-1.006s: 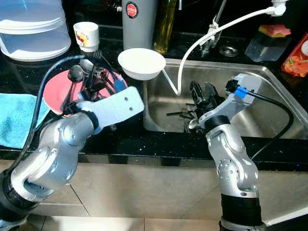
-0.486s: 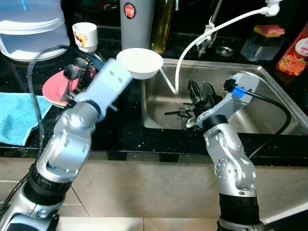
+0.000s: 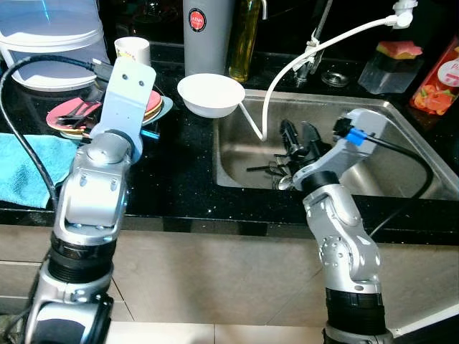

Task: Kitchen organization

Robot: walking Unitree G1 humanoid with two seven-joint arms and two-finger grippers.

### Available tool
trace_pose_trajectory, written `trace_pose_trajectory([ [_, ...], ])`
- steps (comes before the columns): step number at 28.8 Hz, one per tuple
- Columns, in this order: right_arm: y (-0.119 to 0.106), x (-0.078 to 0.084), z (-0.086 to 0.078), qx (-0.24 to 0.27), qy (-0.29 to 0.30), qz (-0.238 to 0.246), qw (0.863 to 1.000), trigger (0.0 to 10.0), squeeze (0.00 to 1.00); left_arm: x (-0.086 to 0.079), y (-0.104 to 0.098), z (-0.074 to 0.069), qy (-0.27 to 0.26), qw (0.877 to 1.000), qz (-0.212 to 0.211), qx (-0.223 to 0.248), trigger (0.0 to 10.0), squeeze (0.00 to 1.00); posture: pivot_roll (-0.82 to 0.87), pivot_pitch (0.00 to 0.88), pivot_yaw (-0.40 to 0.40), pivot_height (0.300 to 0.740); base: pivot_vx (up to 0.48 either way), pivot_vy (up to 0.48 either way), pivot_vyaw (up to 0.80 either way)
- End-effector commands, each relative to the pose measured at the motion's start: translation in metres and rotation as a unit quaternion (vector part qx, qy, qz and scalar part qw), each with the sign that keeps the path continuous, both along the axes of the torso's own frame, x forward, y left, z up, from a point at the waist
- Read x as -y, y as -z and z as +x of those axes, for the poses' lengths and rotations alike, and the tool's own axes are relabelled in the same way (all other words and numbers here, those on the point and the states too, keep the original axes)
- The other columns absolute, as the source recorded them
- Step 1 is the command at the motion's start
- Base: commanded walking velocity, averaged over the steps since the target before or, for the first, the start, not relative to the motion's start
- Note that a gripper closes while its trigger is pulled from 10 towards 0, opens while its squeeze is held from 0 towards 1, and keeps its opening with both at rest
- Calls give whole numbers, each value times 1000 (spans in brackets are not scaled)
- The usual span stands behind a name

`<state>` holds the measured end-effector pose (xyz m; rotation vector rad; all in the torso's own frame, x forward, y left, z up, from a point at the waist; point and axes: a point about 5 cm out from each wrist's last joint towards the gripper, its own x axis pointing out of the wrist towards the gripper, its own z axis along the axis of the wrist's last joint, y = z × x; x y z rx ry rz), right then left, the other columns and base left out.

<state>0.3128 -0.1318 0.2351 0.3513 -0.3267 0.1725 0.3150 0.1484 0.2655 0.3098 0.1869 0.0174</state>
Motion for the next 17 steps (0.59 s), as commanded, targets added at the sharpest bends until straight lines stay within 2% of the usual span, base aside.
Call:
trace_pose_trajectory([
  [1, 3, 1, 0, -3, 1, 0, 1000, 10000, 0, 11, 15, -4, 26, 998, -28, -46, 10000, 0, 245, 44, -53, 740, 0, 0, 0],
  [3, 4, 1, 0, -4, 0, 0, 1000, 10000, 0, 15, 24, -6, 35, 995, -51, -75, 10000, 0, 245, 43, -53, 740, 0, 0, 0],
  [5, 4, 1, 0, -4, 0, 0, 1000, 10000, 0, 16, 25, -6, 37, 994, -55, -82, 10000, 0, 245, 43, -53, 740, 0, 0, 0],
  [7, 3, 1, 0, -3, -1, 0, 1000, 10000, 0, 20, 28, -8, 41, 991, -87, -97, 10000, 0, 242, 47, -56, 740, 0, 0, 0],
  [8, 3, 1, 0, -3, -1, 0, 1000, 10000, 0, 20, 28, -8, 41, 991, -87, -97, 10000, 0, 242, 47, -56, 740, 0, 0, 0],
  [9, 3, 1, 0, -3, -1, 0, 1000, 10000, 0, 23, 25, -9, 46, 991, -94, -86, 10000, 0, 241, 49, -58, 740, 0, 0, 0],
  [10, 3, 1, 0, -3, -1, 0, 1000, 10000, 0, 23, 16, -7, 44, 994, -79, -54, 10000, 0, 242, 51, -60, 740, 0, 0, 0],
  [11, 3, 1, 0, -3, -1, 0, 1000, 10000, 0, 23, 16, -7, 44, 994, -79, -54, 10000, 0, 242, 51, -60, 740, 0, 0, 0],
  [13, 4, 1, 0, -5, -2, -1, 1000, 10000, 0, 20, -6, -3, 28, 999, -38, 27, 10000, 0, 242, 56, -65, 740, 0, 0, 0],
  [14, 4, 1, 0, -5, -2, -1, 1000, 10000, 0, 20, -6, -3, 28, 999, -38, 27, 10000, 0, 242, 56, -65, 740, 0, 0, 0],
  [15, 4, 1, 0, -5, -3, -1, 1000, 10000, 0, 19, -18, 1, 27, 997, -33, 60, 10000, 0, 242, 57, -67, 740, 0, 0, 0],
  [16, 4, 0, 0, -6, -4, -1, 1000, 10000, 0, 21, -30, 5, 34, 994, -55, 87, 10000, 0, 242, 59, -69, 740, 0, 0, 0],
  [17, 4, 0, 0, -6, -4, -1, 1000, 10000, 0, 21, -30, 5, 34, 994, -55, 87, 10000, 0, 242, 59, -69, 740, 0, 0, 0],
])
